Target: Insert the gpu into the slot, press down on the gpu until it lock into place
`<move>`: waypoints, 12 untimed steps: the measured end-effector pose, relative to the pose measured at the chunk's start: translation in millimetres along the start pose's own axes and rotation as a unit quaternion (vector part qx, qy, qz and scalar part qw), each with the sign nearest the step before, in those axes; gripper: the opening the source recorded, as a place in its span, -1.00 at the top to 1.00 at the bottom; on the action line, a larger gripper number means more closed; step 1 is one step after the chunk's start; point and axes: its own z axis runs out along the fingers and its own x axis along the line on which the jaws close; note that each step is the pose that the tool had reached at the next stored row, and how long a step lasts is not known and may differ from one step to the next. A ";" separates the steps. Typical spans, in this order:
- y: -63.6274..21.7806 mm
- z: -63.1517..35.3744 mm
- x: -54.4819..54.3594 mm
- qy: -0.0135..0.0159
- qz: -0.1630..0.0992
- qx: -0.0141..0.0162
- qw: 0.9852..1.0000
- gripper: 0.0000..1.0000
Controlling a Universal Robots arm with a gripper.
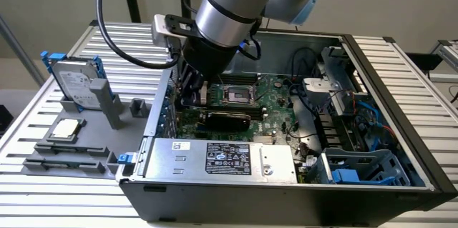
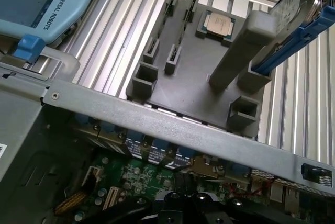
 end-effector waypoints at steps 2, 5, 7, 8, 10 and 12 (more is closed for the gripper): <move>0.2 0.0 0.3 0.000 0.000 -0.001 1.000 0.79; 0.3 0.0 0.4 -0.001 0.000 -0.002 1.000 0.79; 0.5 0.1 0.4 -0.001 0.000 -0.003 1.000 0.79; 0.7 0.2 0.3 -0.001 0.000 -0.003 1.000 0.79; 0.9 0.3 0.2 -0.001 0.000 -0.004 1.000 0.79; 0.9 0.4 0.1 -0.001 0.000 -0.005 1.000 0.79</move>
